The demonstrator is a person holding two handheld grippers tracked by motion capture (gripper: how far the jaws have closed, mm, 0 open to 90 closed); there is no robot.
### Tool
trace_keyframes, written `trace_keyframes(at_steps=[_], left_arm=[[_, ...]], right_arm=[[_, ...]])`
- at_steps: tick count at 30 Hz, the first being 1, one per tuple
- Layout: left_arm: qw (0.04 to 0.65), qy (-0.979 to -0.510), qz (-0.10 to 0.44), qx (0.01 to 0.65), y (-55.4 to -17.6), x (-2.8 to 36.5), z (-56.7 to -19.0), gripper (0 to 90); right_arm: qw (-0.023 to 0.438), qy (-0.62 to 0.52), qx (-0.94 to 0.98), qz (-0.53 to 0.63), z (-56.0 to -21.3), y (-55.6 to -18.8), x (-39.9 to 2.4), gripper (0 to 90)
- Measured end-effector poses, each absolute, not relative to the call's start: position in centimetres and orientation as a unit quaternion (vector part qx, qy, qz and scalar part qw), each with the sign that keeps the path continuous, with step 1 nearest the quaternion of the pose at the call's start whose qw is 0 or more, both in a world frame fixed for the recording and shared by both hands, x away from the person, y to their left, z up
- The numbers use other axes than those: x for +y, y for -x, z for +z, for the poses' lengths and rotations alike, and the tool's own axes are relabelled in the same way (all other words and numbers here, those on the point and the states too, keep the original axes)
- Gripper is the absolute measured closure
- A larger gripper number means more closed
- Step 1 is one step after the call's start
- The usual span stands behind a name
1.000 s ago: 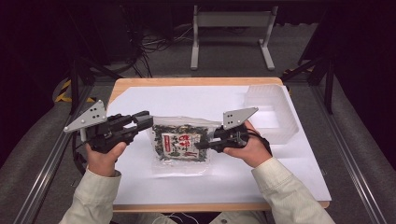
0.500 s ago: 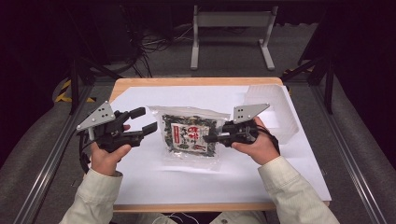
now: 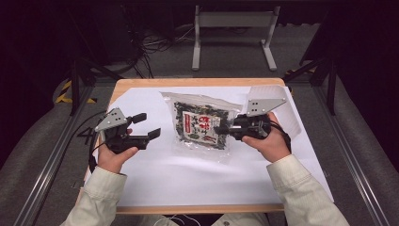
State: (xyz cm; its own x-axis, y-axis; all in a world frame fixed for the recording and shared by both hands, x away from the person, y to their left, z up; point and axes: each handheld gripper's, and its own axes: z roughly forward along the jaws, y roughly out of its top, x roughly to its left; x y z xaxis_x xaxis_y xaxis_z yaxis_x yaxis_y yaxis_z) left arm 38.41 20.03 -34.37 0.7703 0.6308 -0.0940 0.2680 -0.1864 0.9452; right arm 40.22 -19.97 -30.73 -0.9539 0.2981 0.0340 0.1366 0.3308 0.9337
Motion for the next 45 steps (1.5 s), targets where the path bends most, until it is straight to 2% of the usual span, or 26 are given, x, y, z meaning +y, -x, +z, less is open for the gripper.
trace_keyframes(at_steps=[25,45], left_arm=[[0.524,-0.773,0.157,0.32,-40.2,21.0,-39.3,20.3],[0.529,-0.769,0.14,0.33,-41.1,22.4,-41.9,20.5]], right_arm=[[0.143,-0.192,0.785,0.571,-27.3,-42.1,-24.3,75.6],[0.182,-0.243,0.762,0.573,-25.9,-44.1,-28.6,75.7]])
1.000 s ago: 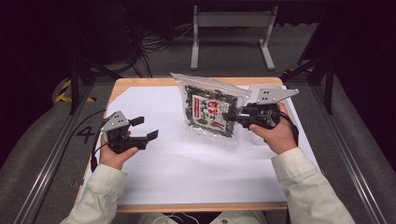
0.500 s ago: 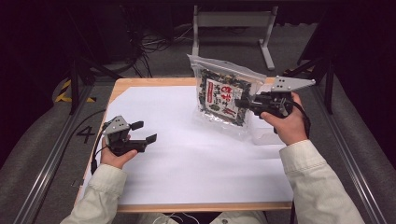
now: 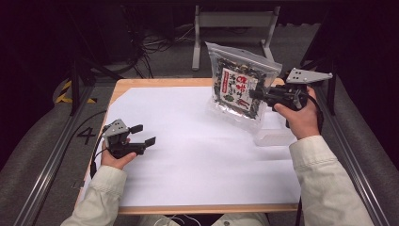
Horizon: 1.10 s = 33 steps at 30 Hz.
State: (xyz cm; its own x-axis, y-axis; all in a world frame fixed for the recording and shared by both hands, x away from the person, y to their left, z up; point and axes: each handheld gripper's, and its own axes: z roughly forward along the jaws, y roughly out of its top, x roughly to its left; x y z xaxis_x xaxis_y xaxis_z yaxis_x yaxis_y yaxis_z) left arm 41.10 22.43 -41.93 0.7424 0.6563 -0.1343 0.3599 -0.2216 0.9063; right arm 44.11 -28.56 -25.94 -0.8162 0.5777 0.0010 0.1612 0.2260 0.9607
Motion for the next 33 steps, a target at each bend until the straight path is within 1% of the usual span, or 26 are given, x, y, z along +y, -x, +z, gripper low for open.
trace_keyframes(at_steps=[18,33], left_arm=[[0.525,-0.777,0.141,0.319,-41.1,22.1,-41.9,21.2],[0.523,-0.779,0.134,0.318,-41.0,21.9,-42.0,22.2]], right_arm=[[0.226,-0.288,0.743,0.561,-25.1,-44.9,-33.4,75.8],[0.253,-0.317,0.731,0.549,-25.0,-45.0,-35.7,75.8]])
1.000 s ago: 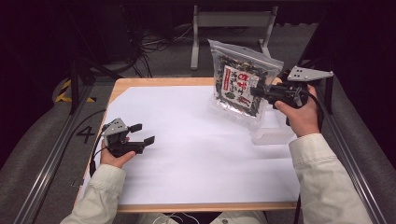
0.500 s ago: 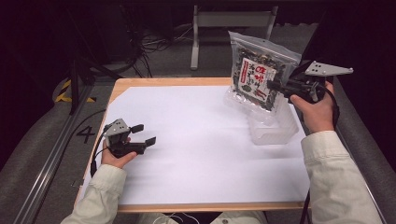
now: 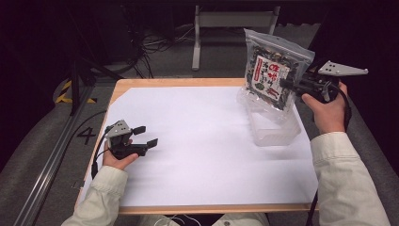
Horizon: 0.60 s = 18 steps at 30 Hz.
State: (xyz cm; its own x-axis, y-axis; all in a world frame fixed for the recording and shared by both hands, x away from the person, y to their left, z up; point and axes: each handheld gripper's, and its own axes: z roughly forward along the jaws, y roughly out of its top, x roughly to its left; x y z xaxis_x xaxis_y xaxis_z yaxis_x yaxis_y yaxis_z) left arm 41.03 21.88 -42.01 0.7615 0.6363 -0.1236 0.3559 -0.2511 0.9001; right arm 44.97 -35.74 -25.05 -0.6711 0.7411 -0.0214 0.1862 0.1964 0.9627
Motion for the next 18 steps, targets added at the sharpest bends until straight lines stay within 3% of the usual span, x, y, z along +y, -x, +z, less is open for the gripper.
trace_keyframes(at_steps=[18], left_arm=[[0.524,-0.777,0.134,0.321,-41.0,22.0,-42.0,22.7]], right_arm=[[0.265,-0.358,0.716,0.538,-27.5,-45.7,-38.2,75.8]])
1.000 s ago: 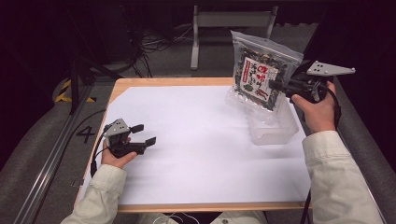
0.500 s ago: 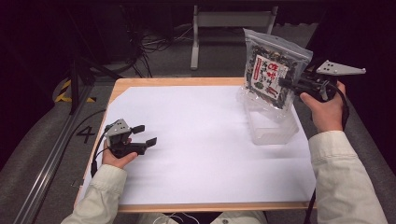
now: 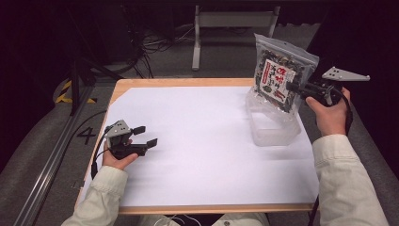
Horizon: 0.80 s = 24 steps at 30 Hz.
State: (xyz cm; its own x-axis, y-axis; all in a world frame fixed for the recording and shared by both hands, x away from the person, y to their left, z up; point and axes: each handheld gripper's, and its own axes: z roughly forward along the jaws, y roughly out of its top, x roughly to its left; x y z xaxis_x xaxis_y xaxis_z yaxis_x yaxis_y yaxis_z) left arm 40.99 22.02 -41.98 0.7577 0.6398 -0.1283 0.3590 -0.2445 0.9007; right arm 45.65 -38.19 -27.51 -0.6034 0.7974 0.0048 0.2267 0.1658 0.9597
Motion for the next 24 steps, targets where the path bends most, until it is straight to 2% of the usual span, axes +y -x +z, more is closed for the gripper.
trace_keyframes(at_steps=[24], left_arm=[[0.524,-0.776,0.136,0.323,-40.9,22.1,-41.9,22.8]], right_arm=[[0.27,-0.375,0.714,0.526,-31.2,-46.1,-39.4,75.8]])
